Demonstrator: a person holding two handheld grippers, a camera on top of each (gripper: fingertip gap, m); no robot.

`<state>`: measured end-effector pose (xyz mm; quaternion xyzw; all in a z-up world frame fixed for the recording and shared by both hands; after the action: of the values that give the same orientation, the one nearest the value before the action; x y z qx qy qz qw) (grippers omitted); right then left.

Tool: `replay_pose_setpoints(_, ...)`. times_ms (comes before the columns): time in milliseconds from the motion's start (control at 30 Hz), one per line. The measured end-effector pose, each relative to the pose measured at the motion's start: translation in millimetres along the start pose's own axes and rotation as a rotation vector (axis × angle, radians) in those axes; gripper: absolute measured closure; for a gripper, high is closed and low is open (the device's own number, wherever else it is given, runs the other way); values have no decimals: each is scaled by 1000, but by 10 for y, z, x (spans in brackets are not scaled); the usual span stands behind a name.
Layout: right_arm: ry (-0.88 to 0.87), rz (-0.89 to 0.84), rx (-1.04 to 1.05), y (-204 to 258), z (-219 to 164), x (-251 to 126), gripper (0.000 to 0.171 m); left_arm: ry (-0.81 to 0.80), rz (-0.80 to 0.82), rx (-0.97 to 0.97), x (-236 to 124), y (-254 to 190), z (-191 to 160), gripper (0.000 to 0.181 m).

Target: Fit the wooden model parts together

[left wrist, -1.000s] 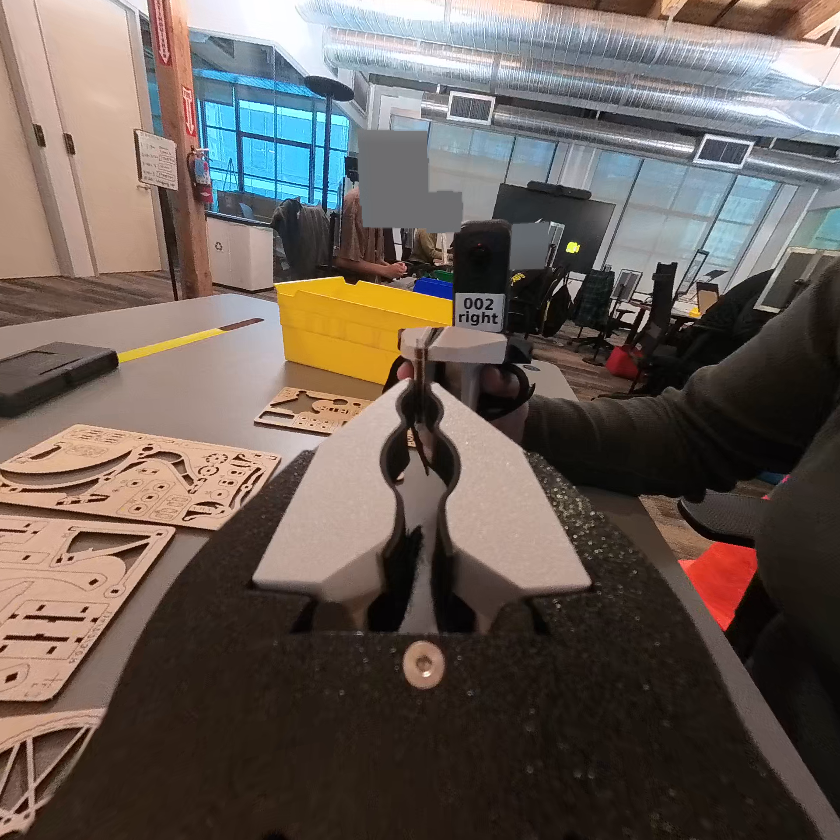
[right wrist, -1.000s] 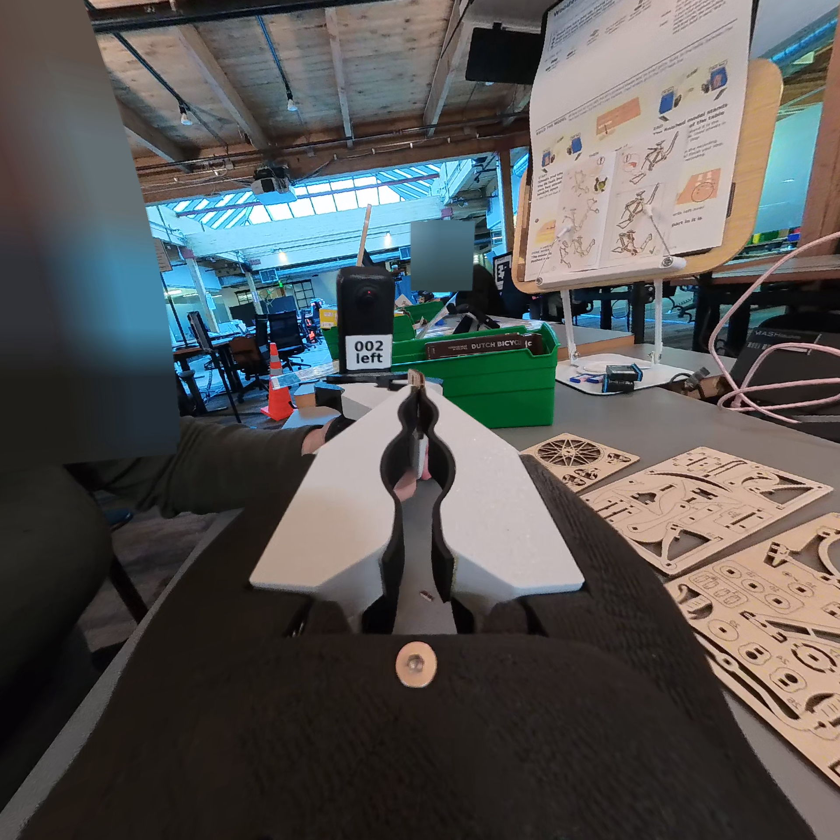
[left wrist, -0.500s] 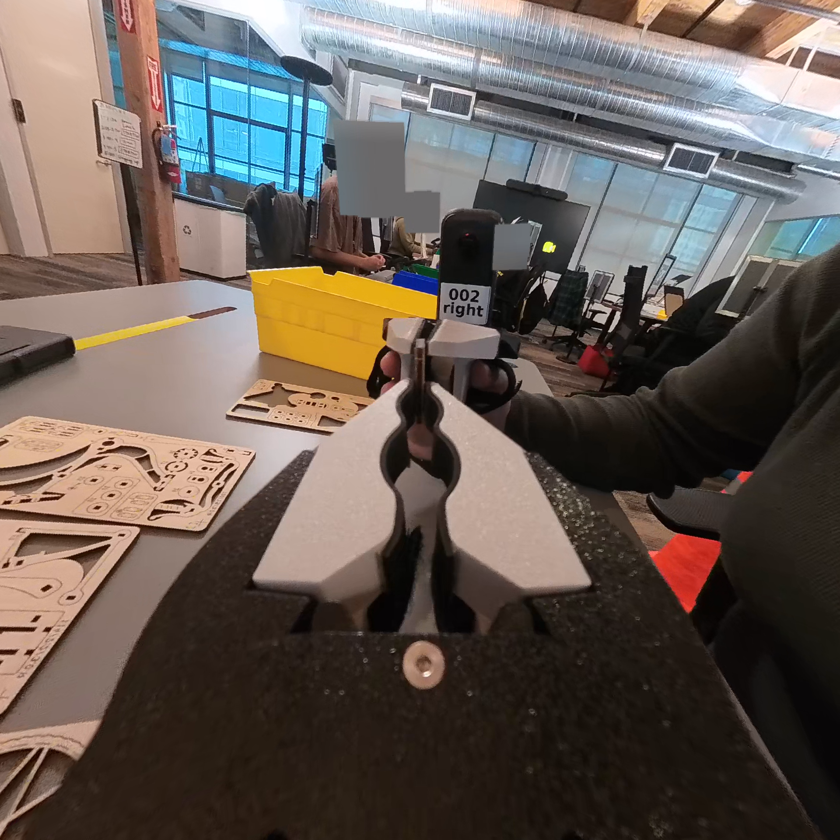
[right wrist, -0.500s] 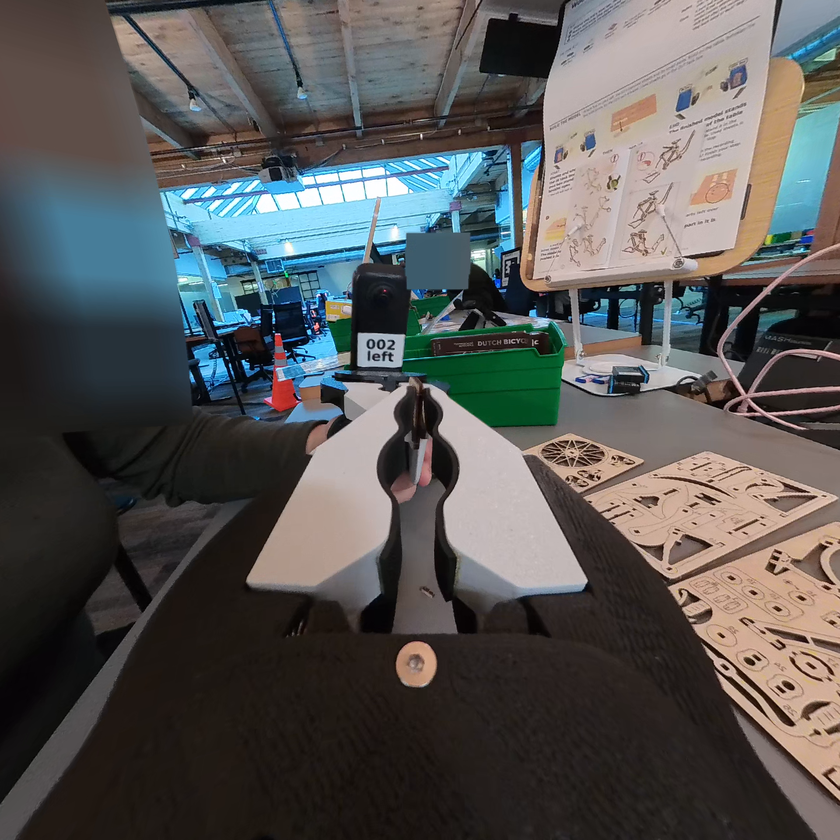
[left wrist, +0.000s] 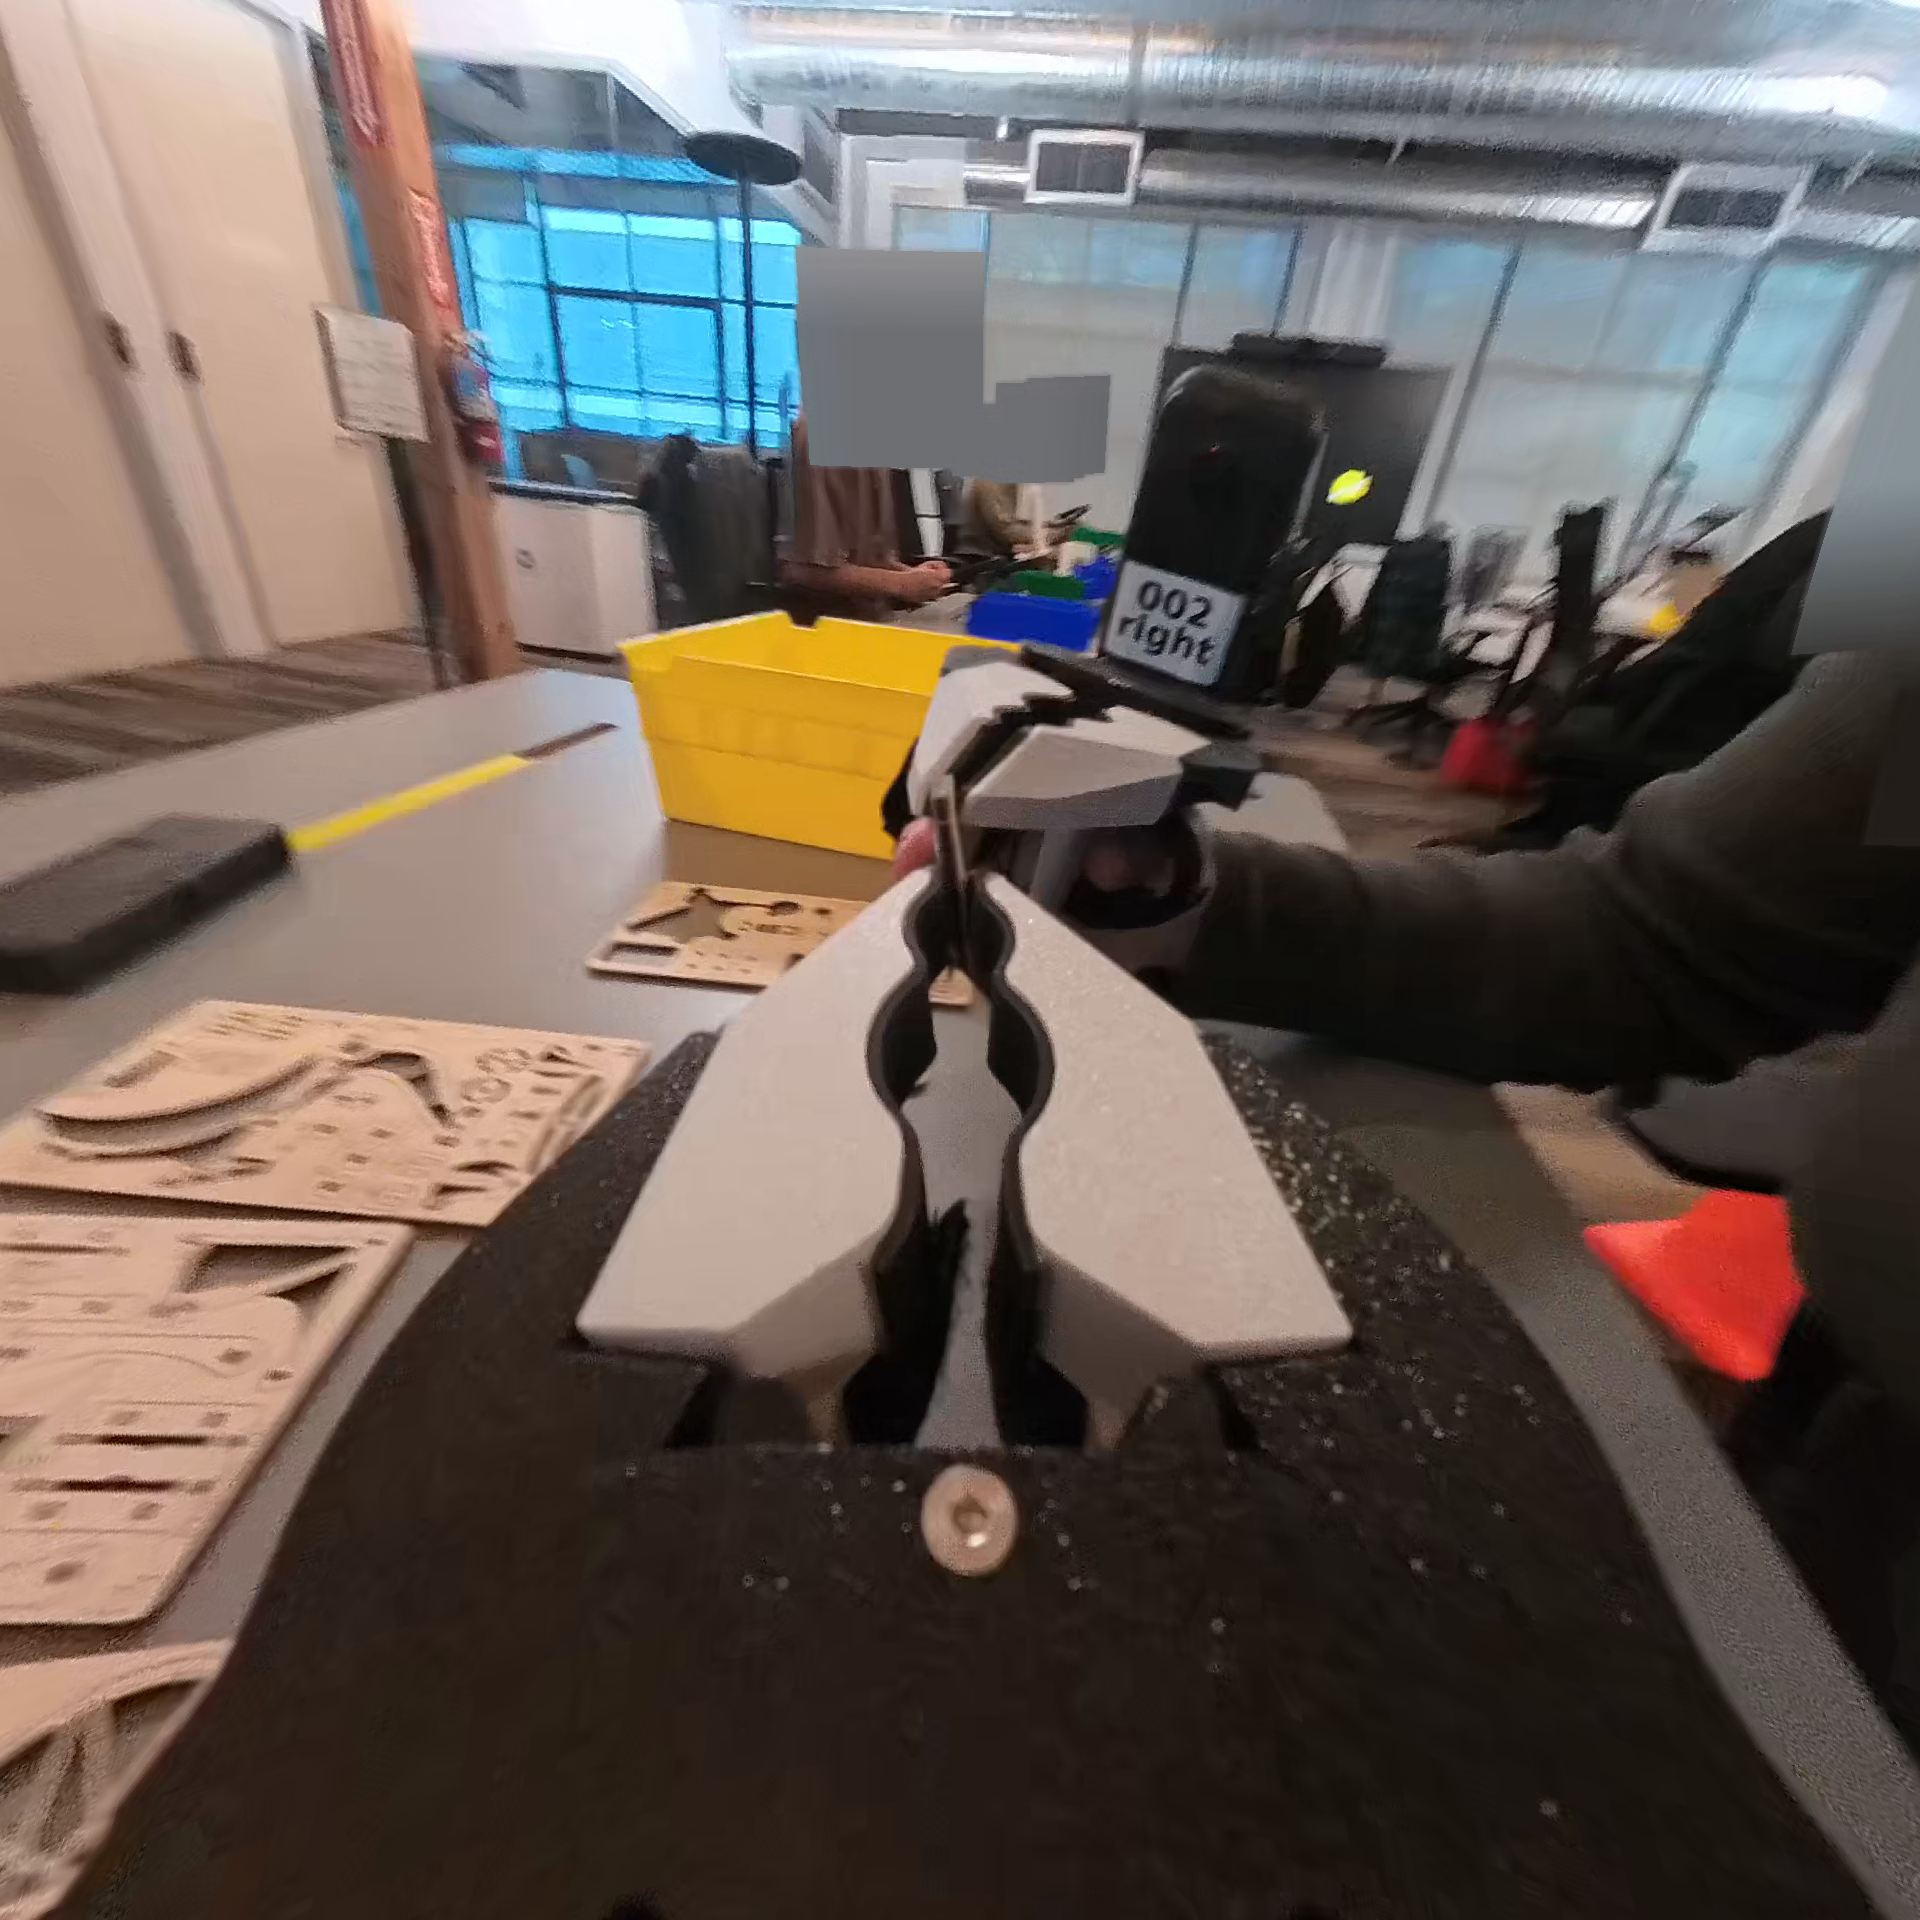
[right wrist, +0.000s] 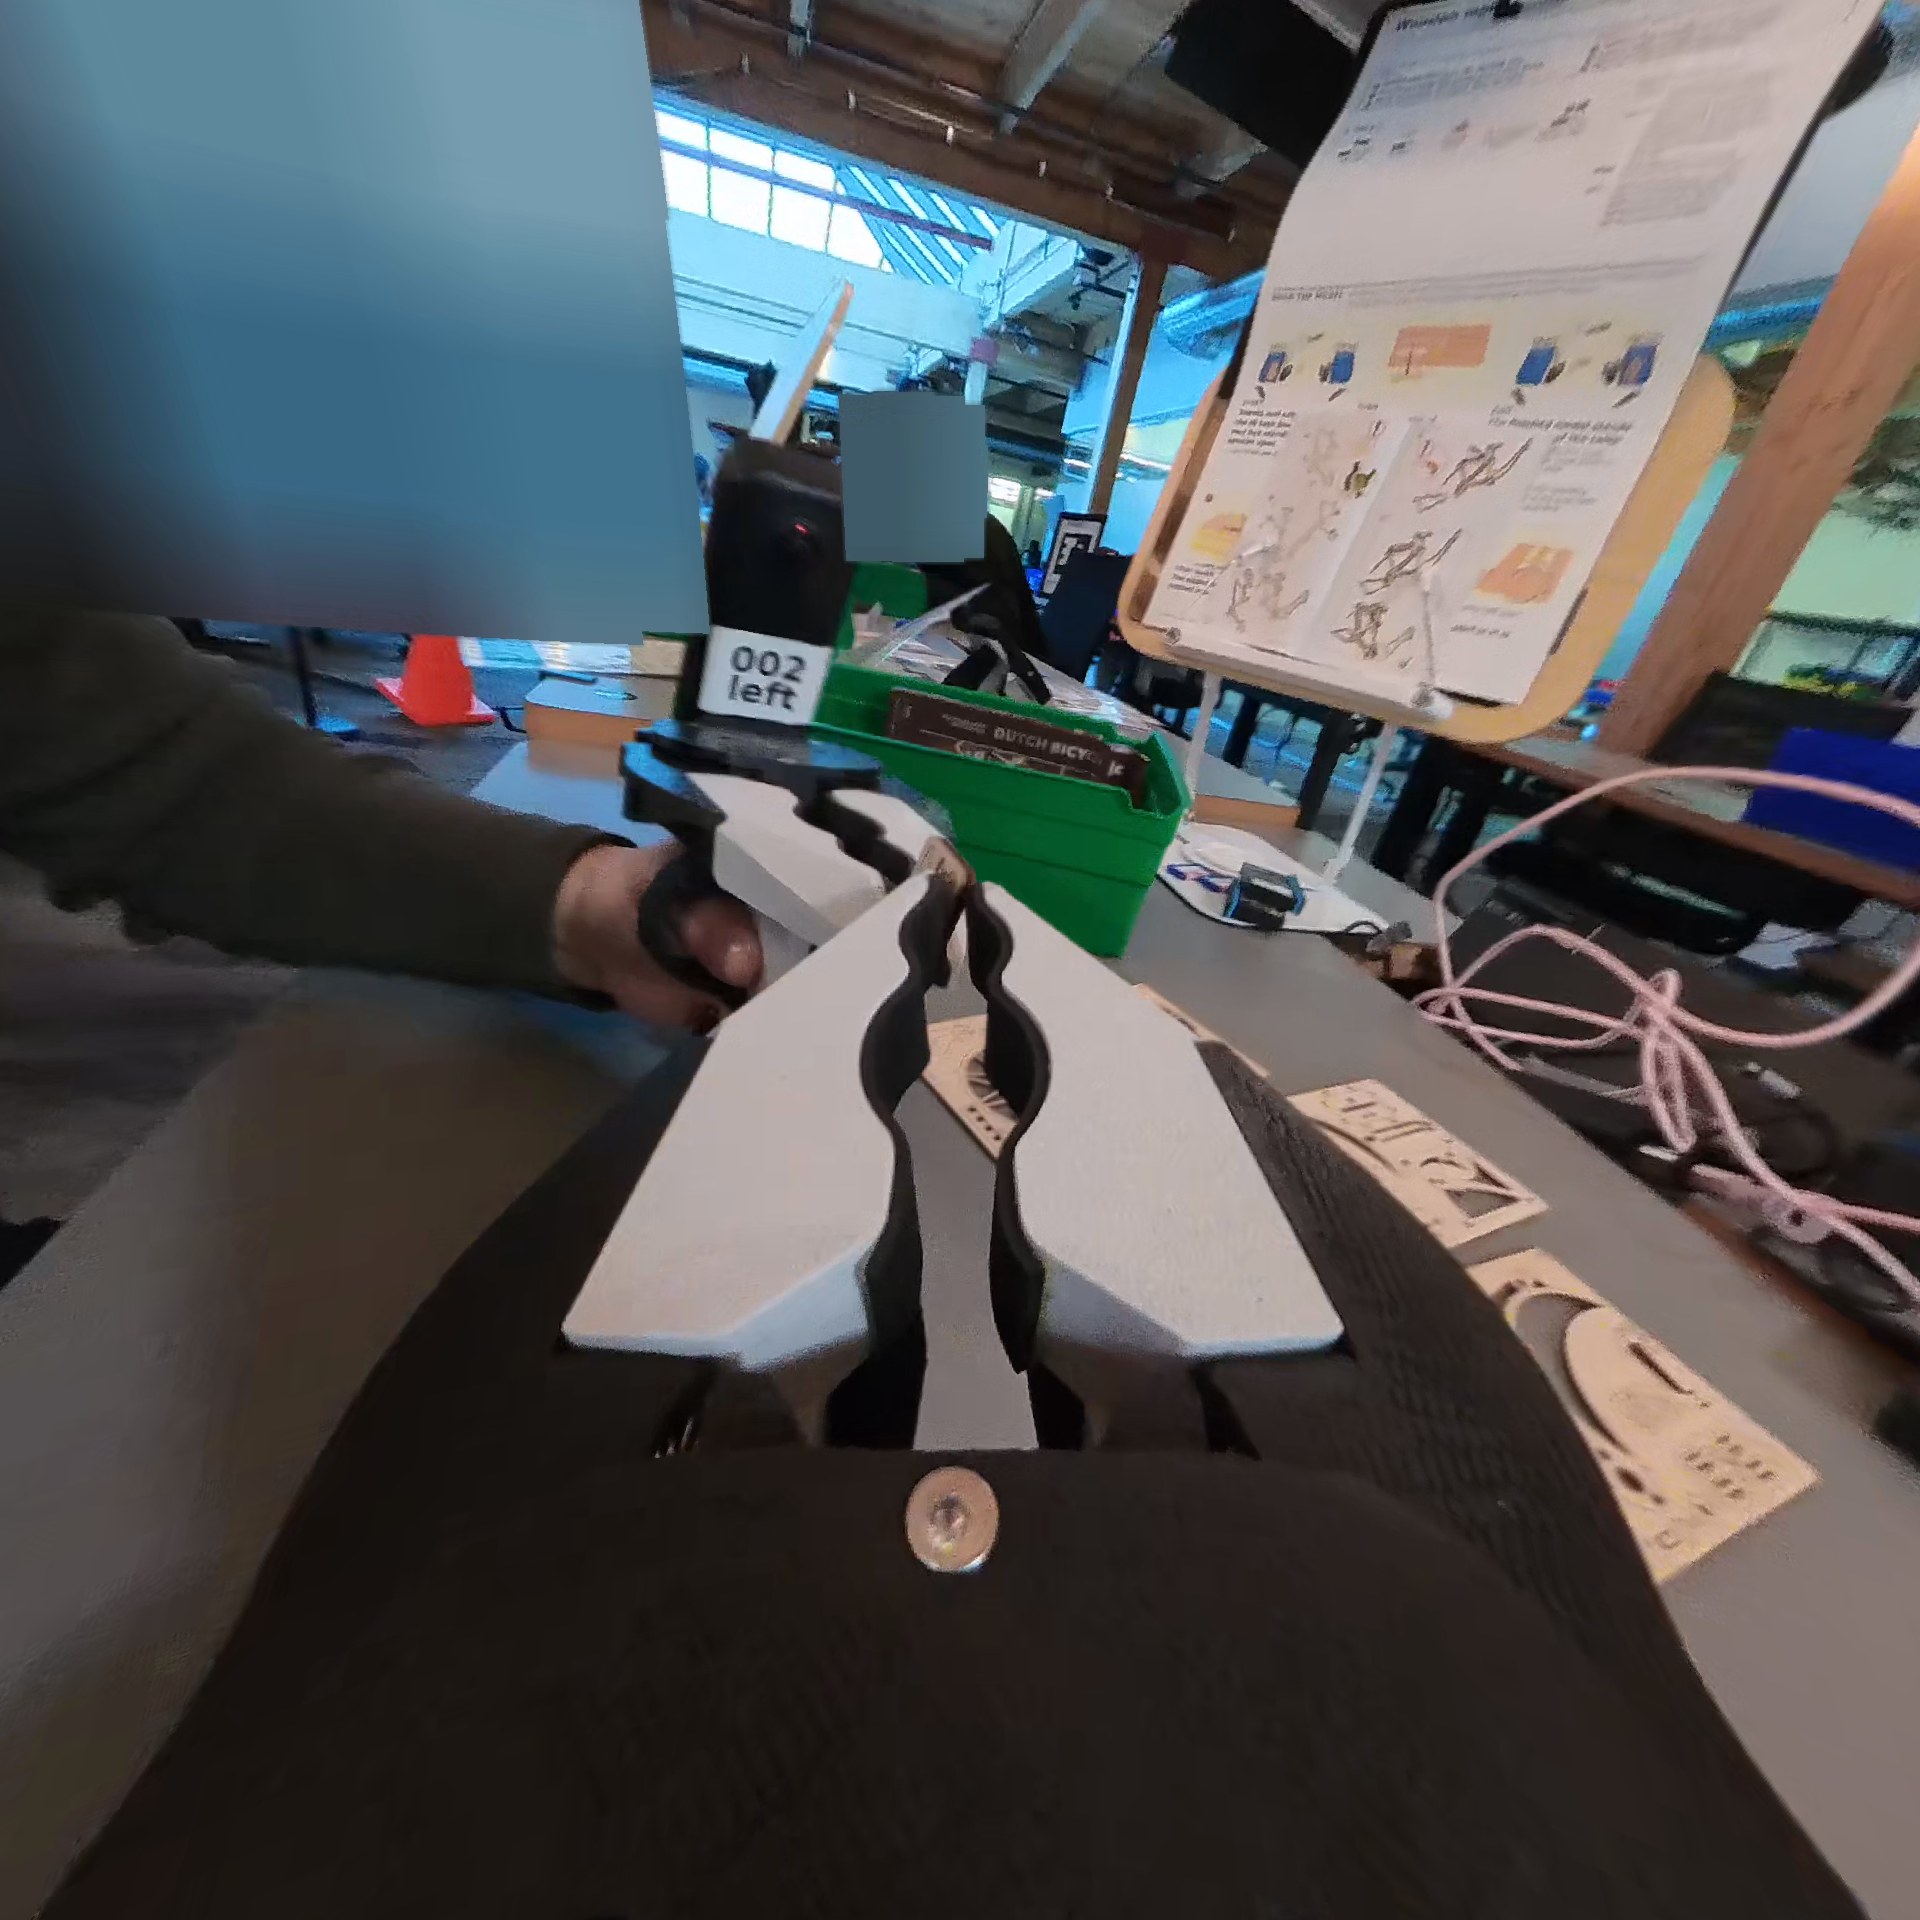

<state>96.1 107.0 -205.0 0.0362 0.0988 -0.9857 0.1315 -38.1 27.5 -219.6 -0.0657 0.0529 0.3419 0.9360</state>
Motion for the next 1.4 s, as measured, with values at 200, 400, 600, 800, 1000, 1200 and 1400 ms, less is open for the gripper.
replay_pose_setpoints(200, -46, -54, 49, 16, 25, 30, 169, 24, 255, 234, -14, -122, 85, 180)
replay_pose_setpoints(400, -55, -150, 143, 3, -55, 114, 170, 127, 470, 430, 1, -126, 76, 176)
replay_pose_setpoints(600, -132, -13, 361, -89, -169, 125, 169, 53, 250, 89, -10, 63, 11, 181)
replay_pose_setpoints(800, -134, 43, 379, -99, -182, 114, 171, -25, 88, -51, -65, 107, 27, 181)
replay_pose_setpoints(1000, -148, 95, 371, -83, -157, 100, 170, -2, 92, -58, -31, 106, -4, 180)
replay_pose_setpoints(1200, -154, 56, 371, -115, -151, 72, 162, -20, 68, -63, -37, 90, 13, 181)
replay_pose_setpoints(1400, -142, 76, 349, -91, -150, 82, 171, -20, 50, -69, -28, 82, 9, 181)
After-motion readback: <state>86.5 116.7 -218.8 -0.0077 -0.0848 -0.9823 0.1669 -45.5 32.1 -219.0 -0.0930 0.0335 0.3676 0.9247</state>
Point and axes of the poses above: each gripper's, where its closed fingertips meet, x out along the fingers, z out of its top, y = z × x across the jaws, the point moved 9 cm from there along -x, back along the fingers, and after that the axes turned 12 degrees about y, right-handed, at the moved point
